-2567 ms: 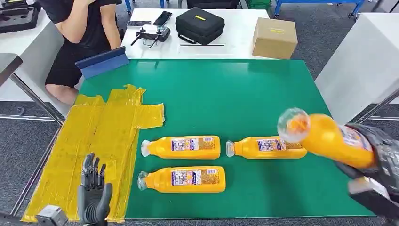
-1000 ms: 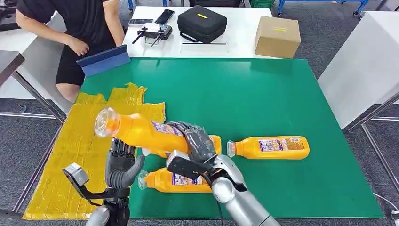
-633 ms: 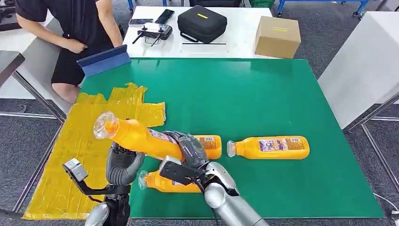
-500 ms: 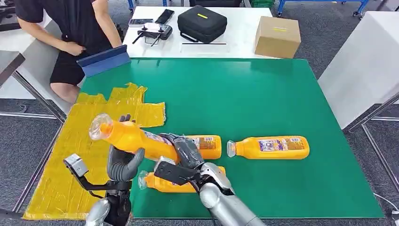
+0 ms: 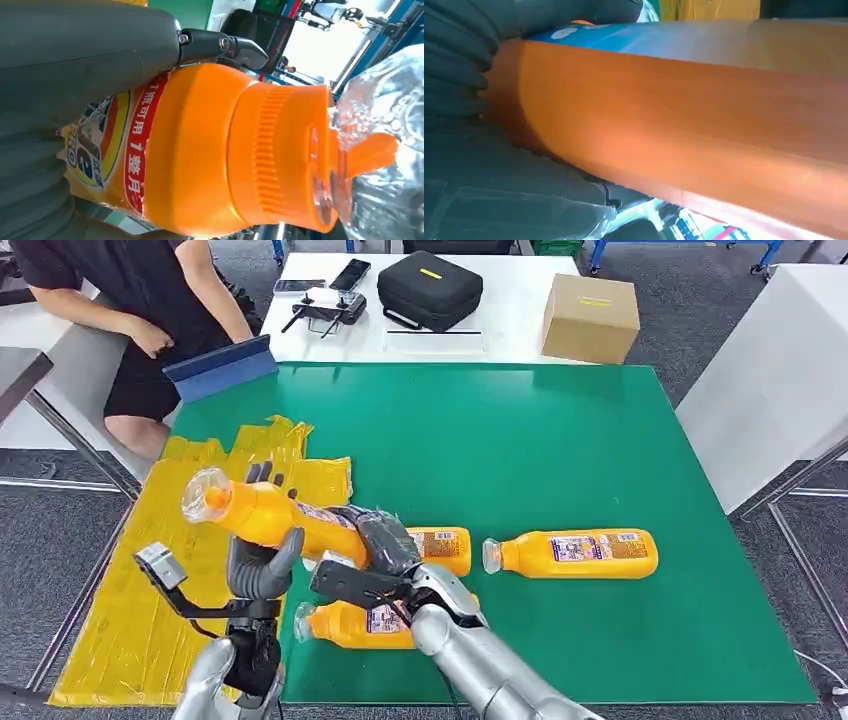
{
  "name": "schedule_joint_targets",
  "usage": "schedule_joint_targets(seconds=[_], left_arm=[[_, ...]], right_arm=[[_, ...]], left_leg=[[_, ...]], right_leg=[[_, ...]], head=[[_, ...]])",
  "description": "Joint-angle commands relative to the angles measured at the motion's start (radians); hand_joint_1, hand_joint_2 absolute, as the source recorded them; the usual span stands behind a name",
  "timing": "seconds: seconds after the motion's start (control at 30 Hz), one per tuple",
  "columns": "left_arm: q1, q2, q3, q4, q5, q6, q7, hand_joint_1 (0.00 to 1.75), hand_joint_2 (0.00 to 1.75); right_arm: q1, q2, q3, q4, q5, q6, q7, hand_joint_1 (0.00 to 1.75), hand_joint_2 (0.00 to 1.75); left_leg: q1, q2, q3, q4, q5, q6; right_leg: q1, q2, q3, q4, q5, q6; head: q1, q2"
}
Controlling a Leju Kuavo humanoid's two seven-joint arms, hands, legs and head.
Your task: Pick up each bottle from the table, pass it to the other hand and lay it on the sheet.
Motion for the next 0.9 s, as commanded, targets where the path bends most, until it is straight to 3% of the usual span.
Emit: schedule_joint_targets(seconds=[0.03, 0.17, 0.2, 0.23, 0.3, 0.9], left_arm=[[-0.055, -0.002, -0.041, 0.078, 0.007, -0.012, 0.01, 0.0, 1.75], [-0.084, -0.012, -0.047, 0.118, 0.03, -0.03, 0.003, 0.0, 1.75], [-0.091, -0.014, -0.049, 0.127, 0.032, -0.03, 0.003, 0.91, 1.75], [-0.093, -0.015, -0.049, 0.13, 0.046, -0.047, -0.004, 1.68, 1.75], [-0.093, -0.014, -0.05, 0.13, 0.048, -0.047, -0.004, 1.75, 1.75], [-0.083, -0.002, -0.023, 0.117, 0.085, -0.061, -0.016, 1.75, 1.75]], right_arm=[[-0.108, 0.023, 0.051, 0.151, 0.016, -0.004, 0.012, 1.66, 1.75], [-0.16, 0.034, 0.112, 0.198, -0.015, -0.033, 0.025, 1.59, 1.75], [-0.168, 0.034, 0.117, 0.209, -0.03, -0.041, 0.024, 1.57, 1.75], [-0.178, 0.034, 0.124, 0.227, -0.045, -0.048, 0.015, 1.54, 1.75], [-0.187, 0.034, 0.126, 0.248, -0.056, -0.057, 0.006, 1.57, 1.75], [-0.184, 0.034, 0.192, 0.268, -0.101, -0.07, 0.003, 1.61, 1.75]], left_leg=[[0.0, 0.0, 0.001, 0.0, 0.0, -0.003], [0.001, 0.0, 0.0, 0.001, 0.0, -0.003], [0.001, 0.0, 0.001, 0.001, -0.001, -0.004], [0.001, 0.0, 0.001, 0.001, 0.0, -0.004], [0.0, -0.001, 0.0, 0.0, 0.0, -0.002], [0.001, 0.0, 0.001, 0.0, 0.0, -0.003]], right_leg=[[0.0, 0.0, 0.001, 0.0, 0.0, -0.002], [0.0, 0.0, 0.0, 0.001, 0.0, -0.002], [0.001, 0.0, 0.001, 0.001, -0.001, -0.003], [0.001, -0.001, 0.001, 0.0, -0.001, -0.002], [0.0, -0.001, 0.0, 0.0, 0.0, -0.001], [0.001, -0.001, 0.001, 0.0, 0.0, -0.002]], head=[[0.0, 0.0], [0.0, 0.0], [0.0, 0.0], [0.0, 0.0], [0.0, 0.0], [0.0, 0.0]])
